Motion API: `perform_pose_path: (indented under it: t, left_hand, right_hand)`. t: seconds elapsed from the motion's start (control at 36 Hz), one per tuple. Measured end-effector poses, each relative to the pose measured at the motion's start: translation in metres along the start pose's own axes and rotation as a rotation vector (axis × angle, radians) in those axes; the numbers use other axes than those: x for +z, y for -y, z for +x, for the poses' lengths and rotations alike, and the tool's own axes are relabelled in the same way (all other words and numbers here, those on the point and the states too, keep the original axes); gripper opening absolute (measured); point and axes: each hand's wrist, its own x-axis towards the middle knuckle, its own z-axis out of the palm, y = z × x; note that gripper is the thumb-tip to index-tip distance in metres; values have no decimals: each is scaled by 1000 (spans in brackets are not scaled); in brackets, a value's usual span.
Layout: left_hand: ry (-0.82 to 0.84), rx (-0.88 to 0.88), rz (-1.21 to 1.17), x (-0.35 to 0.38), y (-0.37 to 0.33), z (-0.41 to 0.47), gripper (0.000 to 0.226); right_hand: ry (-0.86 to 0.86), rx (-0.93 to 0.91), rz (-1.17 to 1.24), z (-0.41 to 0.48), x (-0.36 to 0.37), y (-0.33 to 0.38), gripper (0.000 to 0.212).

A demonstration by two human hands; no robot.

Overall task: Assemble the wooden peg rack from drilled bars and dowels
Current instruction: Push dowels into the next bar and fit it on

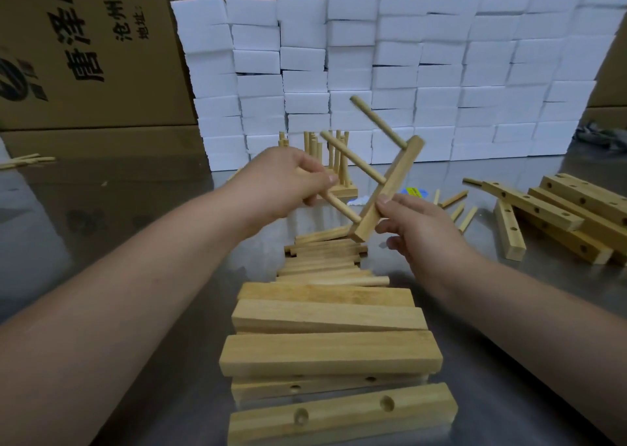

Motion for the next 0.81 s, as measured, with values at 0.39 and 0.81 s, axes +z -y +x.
perform_pose_path:
  t: [0.39,0.81]
  left_hand:
    - [85,-13,111,20,16,3,42]
    - [-172,-81,95,1,51,21,37]
  right_hand:
    - [34,76,340,1,4,1,4]
    - [-14,85,186,4,0,-7,9]
